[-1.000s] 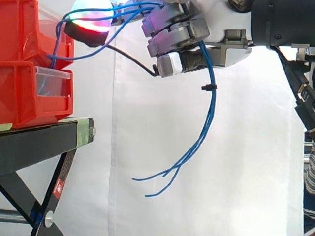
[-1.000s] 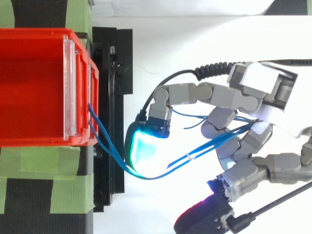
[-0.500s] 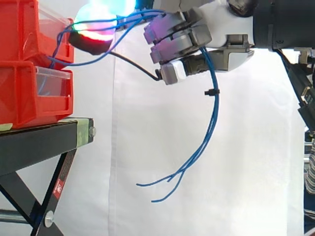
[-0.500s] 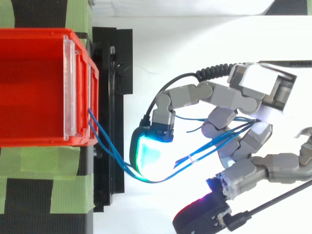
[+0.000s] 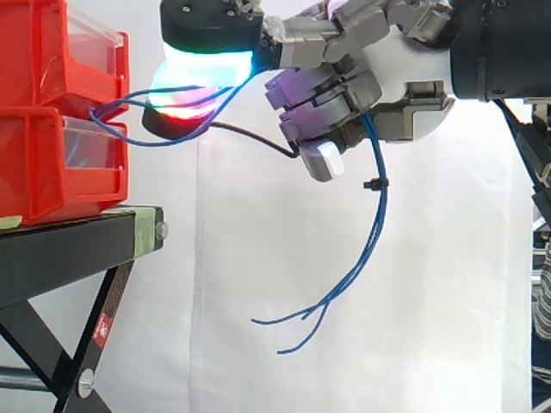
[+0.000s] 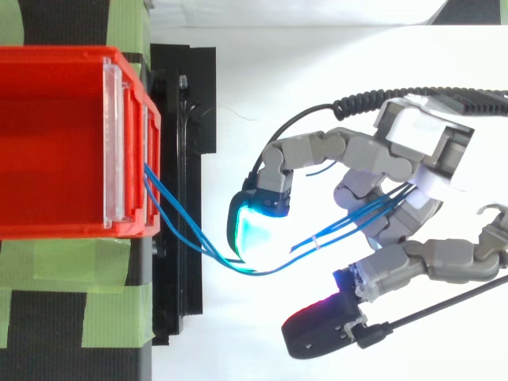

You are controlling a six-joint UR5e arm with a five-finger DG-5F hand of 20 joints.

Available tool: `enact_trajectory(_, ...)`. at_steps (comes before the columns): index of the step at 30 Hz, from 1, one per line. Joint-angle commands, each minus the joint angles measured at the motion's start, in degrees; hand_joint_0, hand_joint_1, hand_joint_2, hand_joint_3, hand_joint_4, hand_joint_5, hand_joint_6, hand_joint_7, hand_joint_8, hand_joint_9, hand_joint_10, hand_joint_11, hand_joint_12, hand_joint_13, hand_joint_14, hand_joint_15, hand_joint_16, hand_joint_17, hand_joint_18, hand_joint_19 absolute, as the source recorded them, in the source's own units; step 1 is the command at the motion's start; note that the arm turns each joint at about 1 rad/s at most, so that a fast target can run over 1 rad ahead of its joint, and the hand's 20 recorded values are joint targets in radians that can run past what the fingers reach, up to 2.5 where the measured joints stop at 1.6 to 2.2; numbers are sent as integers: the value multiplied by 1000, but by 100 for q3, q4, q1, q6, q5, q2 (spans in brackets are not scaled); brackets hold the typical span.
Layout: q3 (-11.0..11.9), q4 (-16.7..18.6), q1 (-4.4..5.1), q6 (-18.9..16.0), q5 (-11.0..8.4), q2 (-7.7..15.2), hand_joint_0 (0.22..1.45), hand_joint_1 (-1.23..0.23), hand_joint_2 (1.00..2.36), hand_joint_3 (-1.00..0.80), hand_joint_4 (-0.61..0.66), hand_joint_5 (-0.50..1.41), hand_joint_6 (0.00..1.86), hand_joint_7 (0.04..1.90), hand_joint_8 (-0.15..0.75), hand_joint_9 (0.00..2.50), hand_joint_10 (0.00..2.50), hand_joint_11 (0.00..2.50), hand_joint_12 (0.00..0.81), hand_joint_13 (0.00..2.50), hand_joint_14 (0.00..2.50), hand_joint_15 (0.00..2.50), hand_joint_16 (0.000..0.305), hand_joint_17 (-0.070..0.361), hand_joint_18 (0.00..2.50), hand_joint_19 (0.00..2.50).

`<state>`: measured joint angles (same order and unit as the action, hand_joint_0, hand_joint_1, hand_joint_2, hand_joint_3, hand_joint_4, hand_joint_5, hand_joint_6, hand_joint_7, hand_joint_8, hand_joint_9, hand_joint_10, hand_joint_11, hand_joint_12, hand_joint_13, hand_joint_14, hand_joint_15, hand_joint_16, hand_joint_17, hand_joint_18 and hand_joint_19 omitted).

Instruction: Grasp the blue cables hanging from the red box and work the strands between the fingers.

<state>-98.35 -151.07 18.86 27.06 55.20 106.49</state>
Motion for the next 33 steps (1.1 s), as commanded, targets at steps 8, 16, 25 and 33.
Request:
enact_trajectory(8,0,-10,-49,18,-9,-5,864,-762,1011,-650,195,73,536,1175,532,1780,2500,2500,684,1959,2500,1706,243,182,2500,603)
enact_trajectory(16,0,-10,-58,88,-27,-5,894,-763,1011,-628,199,89,550,1173,532,1780,2500,2500,684,1959,2500,1706,243,182,2500,603)
enact_trajectory(25,0,-98,-75,387,-132,4,878,-762,1011,-636,191,80,561,1168,532,1780,2500,2500,684,1959,2500,1706,243,182,2500,603)
enact_trajectory(33,0,-116,-75,712,-282,4,877,-761,1011,-637,198,80,564,1167,532,1780,2500,2500,684,1959,2500,1706,243,182,2500,603)
